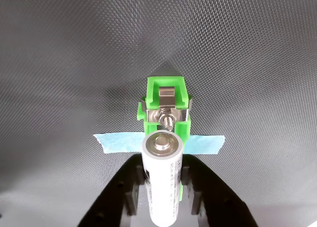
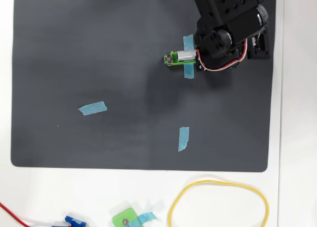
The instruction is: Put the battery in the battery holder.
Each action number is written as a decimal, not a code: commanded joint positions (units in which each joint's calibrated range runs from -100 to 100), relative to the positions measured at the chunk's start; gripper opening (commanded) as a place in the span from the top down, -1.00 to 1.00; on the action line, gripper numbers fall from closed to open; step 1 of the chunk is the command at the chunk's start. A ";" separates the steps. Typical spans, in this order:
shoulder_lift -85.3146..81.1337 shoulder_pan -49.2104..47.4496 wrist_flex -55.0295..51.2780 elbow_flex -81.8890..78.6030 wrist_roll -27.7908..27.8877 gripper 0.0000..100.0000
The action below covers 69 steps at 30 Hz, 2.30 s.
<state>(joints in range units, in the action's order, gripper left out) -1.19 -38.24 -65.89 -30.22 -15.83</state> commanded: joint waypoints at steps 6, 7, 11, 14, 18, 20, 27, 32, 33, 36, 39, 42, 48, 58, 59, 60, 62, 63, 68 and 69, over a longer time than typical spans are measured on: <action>-0.47 1.03 0.59 1.76 -0.02 1.00; -0.47 1.03 0.59 1.76 -0.08 1.00; -0.47 1.13 0.59 1.76 -0.13 1.00; -0.30 1.96 0.51 1.76 -0.18 1.00; -0.22 2.38 0.51 1.76 -0.18 1.00; -0.22 2.27 0.51 1.76 -0.23 1.00; -0.22 2.27 0.51 1.76 -0.23 1.00; -0.22 2.27 0.51 1.76 -0.23 1.00; -0.22 2.27 0.51 1.76 -0.23 1.00; -0.22 2.27 0.51 1.76 -0.23 1.00; -0.39 2.17 0.51 1.76 -0.23 0.98; -0.56 2.07 0.51 1.67 -0.23 0.87; -0.56 1.86 0.33 1.67 -0.23 0.73; -0.65 1.76 -0.11 1.67 -0.23 0.75; -0.65 1.76 -0.11 1.67 -0.23 0.77; -0.65 1.65 -0.11 1.67 -0.23 0.82; -0.65 1.65 0.16 1.67 -0.23 0.98; -0.65 1.65 0.24 1.67 -0.23 1.00; -0.65 1.65 0.33 1.67 -0.23 1.00; -0.65 1.65 0.33 1.67 -0.23 1.00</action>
<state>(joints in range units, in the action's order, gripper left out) -1.19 -37.00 -65.89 -30.22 -15.83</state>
